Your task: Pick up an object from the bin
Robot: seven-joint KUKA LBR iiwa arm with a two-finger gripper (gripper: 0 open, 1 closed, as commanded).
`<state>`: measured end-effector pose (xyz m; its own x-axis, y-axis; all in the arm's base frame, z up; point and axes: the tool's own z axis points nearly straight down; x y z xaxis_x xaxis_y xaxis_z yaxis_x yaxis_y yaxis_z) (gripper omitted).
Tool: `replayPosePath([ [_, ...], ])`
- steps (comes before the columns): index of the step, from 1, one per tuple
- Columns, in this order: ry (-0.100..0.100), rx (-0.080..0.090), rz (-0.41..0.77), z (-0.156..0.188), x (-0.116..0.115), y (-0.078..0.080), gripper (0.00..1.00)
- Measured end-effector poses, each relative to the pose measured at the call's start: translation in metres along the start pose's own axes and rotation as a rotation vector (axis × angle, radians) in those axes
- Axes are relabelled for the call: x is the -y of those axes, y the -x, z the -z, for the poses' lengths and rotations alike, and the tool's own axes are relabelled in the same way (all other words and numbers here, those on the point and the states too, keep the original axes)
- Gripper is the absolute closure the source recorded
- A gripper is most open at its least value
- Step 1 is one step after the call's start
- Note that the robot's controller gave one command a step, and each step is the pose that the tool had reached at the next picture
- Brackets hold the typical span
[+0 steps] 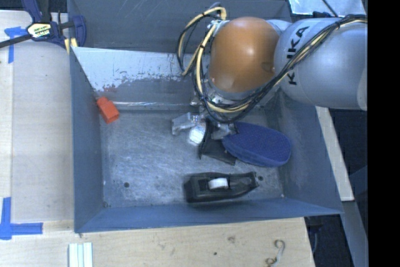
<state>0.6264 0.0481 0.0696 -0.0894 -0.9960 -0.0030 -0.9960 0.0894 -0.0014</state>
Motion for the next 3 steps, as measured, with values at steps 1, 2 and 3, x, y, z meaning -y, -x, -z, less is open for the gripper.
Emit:
replayPosePath([
  [1,-0.001,0.003,0.505,0.000,-0.027,0.099,0.00],
  [2,0.001,0.000,0.499,0.001,-0.026,0.095,1.00],
  [3,-0.002,0.001,0.495,0.016,-0.025,0.096,1.00],
])
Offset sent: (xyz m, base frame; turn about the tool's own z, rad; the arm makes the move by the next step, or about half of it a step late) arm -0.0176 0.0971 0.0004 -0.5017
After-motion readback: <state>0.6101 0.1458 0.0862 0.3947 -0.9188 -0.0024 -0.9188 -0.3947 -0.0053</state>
